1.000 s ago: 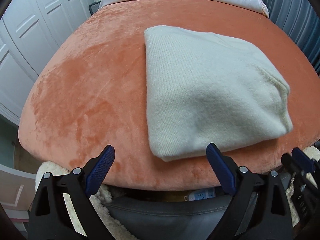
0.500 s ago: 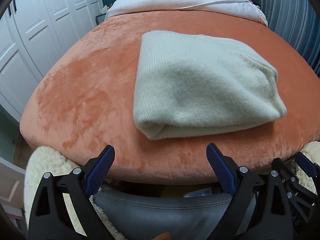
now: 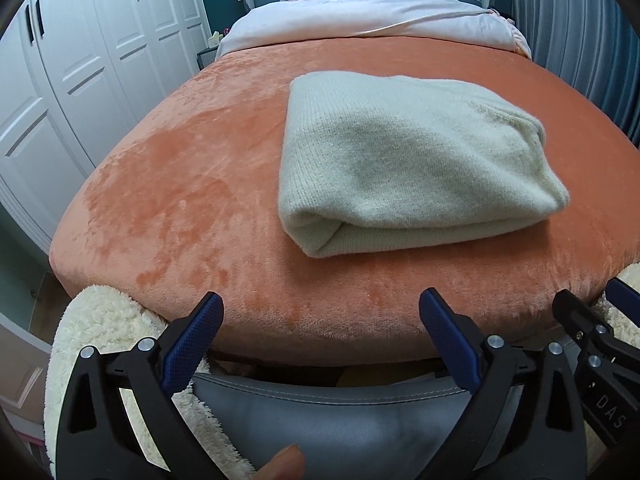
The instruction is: Fold small clothes
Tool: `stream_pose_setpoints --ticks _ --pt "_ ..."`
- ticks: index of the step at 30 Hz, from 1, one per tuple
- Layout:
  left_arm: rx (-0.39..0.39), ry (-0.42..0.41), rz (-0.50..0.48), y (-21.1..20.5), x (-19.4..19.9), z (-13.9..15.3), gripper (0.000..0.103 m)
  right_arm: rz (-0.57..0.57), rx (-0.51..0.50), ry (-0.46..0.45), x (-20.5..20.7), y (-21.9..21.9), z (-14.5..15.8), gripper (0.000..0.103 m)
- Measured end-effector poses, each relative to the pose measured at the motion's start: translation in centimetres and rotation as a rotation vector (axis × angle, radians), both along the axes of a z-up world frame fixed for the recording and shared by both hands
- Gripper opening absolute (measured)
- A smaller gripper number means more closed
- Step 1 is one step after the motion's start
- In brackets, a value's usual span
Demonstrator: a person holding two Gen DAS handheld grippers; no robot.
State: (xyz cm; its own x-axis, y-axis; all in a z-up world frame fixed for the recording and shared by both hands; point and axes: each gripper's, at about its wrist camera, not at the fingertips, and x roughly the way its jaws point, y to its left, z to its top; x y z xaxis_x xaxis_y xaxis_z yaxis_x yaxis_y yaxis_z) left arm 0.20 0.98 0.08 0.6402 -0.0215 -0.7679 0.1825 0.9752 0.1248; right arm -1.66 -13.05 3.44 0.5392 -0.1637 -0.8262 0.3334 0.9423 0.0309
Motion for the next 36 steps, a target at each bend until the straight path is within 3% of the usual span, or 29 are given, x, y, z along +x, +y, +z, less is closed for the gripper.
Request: stream_pose_setpoints --ticks 36 --pt "0.004 0.004 -0.009 -0.6 -0.2 -0.2 0.096 0.028 -0.013 -0.002 0.1 1.3 -0.4 0.071"
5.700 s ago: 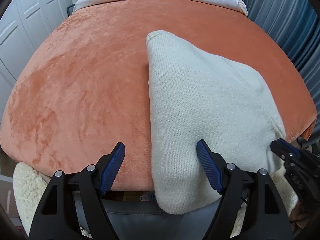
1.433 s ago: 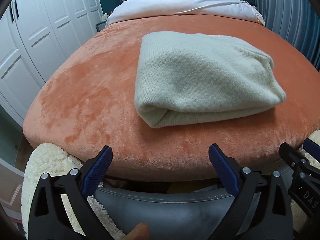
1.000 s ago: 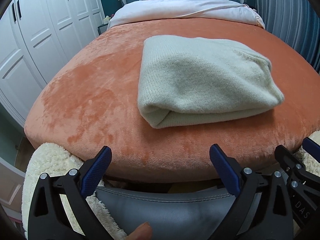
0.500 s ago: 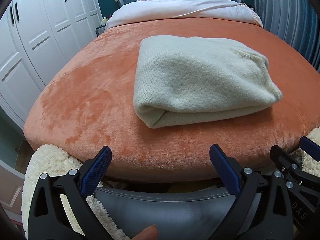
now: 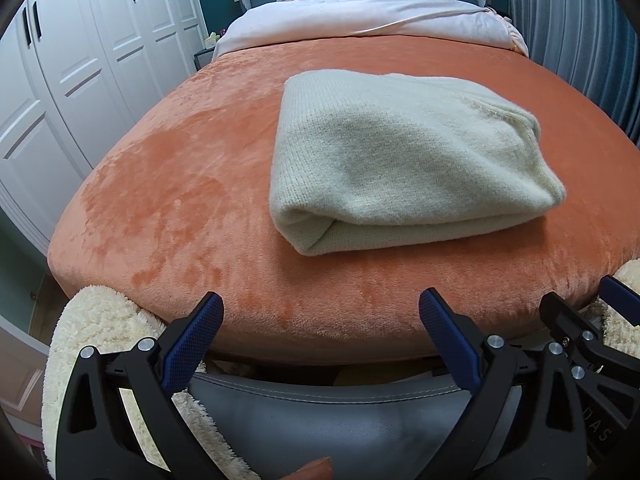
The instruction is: Fold small clothes
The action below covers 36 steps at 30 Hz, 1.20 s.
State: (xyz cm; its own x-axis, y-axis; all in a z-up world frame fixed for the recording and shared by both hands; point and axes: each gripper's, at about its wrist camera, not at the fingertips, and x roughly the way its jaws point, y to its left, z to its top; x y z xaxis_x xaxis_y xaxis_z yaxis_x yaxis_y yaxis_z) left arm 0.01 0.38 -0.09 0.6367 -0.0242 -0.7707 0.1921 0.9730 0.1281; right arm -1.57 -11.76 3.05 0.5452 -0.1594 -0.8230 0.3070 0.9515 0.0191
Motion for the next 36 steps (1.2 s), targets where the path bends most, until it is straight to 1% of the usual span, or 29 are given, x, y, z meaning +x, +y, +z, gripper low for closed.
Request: stream_pose_setpoints --ticks 36 --pt "-0.006 0.009 0.007 0.26 -0.16 -0.2 0.096 -0.008 -0.004 0.005 -0.05 0.33 -0.06 0.071"
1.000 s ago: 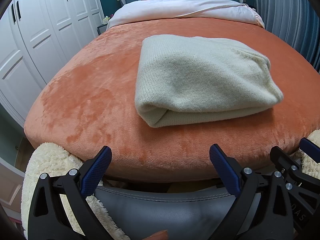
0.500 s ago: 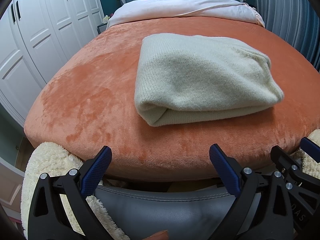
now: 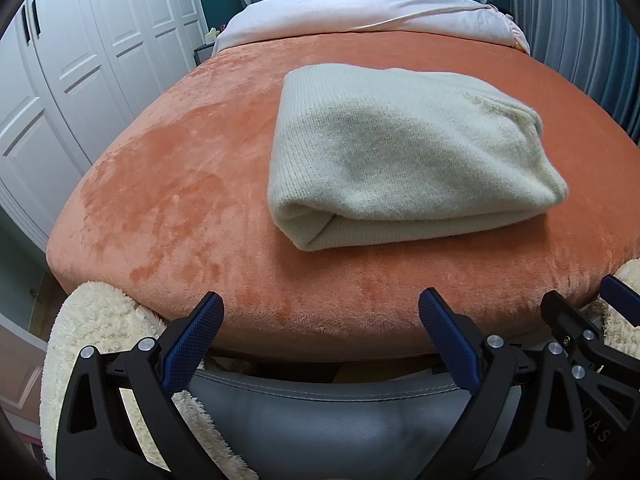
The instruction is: Fold small clothes
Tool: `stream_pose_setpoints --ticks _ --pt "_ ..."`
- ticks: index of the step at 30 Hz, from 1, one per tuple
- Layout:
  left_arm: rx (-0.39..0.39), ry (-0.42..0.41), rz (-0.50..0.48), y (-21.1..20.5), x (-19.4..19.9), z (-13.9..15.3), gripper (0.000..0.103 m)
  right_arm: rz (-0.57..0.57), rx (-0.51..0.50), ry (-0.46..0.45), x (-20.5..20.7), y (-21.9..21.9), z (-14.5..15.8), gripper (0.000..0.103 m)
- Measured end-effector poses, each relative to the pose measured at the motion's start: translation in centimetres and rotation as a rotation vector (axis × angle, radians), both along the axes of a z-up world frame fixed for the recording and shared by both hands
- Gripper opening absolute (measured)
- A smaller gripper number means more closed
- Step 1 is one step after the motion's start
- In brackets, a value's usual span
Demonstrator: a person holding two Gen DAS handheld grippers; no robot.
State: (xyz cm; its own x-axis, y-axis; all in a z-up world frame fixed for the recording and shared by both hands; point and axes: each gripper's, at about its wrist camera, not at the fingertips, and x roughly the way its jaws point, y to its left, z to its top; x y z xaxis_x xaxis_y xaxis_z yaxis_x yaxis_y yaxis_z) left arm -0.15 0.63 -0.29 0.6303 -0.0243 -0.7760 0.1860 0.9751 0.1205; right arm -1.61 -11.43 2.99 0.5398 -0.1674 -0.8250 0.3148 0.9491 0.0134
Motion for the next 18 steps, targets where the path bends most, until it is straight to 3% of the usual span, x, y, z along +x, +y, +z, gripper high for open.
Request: stream_pose_setpoints --ticks 18 --pt "-0.003 0.006 -0.011 0.49 0.11 -0.28 0.093 -0.008 -0.002 0.005 -0.1 0.1 -0.08 0.071"
